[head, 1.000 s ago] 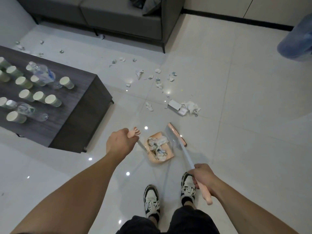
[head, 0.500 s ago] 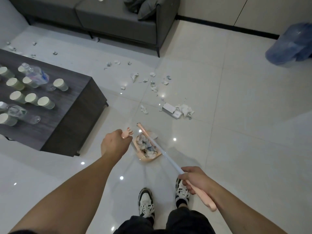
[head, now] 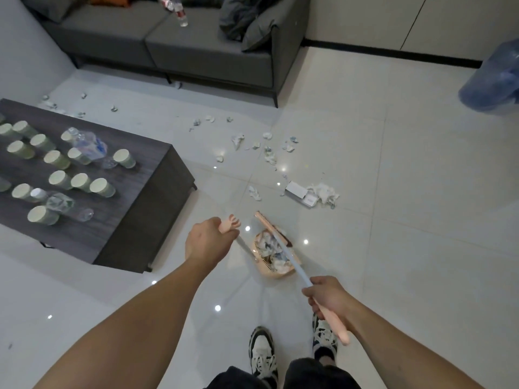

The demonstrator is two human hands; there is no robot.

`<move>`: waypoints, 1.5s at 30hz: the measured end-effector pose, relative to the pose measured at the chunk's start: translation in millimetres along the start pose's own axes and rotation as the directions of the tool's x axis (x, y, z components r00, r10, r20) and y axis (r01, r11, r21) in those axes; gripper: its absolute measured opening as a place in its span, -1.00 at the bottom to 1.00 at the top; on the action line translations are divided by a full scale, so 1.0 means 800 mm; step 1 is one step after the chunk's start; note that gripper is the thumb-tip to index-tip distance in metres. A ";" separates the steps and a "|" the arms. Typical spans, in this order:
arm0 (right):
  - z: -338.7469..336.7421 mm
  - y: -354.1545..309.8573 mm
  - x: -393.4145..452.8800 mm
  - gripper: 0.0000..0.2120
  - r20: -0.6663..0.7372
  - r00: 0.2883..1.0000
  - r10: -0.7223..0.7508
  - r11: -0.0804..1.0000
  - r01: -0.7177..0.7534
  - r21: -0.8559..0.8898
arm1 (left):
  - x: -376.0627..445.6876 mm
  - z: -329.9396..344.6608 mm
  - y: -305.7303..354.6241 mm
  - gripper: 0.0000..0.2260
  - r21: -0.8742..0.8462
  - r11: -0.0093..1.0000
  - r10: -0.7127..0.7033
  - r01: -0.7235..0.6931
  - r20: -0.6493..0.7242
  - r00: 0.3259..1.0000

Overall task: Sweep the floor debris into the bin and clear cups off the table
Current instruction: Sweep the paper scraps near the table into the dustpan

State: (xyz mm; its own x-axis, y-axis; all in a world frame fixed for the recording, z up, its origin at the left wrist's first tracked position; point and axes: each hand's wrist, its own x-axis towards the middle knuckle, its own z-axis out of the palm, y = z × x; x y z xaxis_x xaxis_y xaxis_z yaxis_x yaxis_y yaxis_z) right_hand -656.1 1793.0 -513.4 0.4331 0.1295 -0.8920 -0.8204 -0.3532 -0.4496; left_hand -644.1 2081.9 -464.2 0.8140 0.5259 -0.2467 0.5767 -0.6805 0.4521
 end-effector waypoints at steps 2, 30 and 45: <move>0.001 0.001 -0.008 -0.86 0.045 0.999 0.004 0.999 -0.006 0.034 | 0.003 0.000 0.001 -0.68 0.000 1.000 0.018 -0.018 0.009 1.000; -0.267 -0.249 0.153 -0.88 -0.230 0.972 -0.046 0.999 0.051 0.015 | 0.171 0.093 0.209 -0.73 0.109 0.985 -0.132 0.131 0.004 0.991; -0.275 -0.239 0.209 -0.69 -0.131 0.982 0.137 0.912 -0.177 -0.370 | 0.236 0.122 0.260 -0.75 0.181 0.964 -0.195 0.196 -0.023 0.980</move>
State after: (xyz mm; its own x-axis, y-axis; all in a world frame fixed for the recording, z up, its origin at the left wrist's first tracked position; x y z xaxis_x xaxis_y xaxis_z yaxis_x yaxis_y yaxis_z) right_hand -344.5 1678.1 -566.4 0.3618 -0.0427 -0.9313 -0.6868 -0.6877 -0.2353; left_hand -363.3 1989.8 -500.3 0.6838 0.6602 -0.3107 0.7281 -0.6450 0.2320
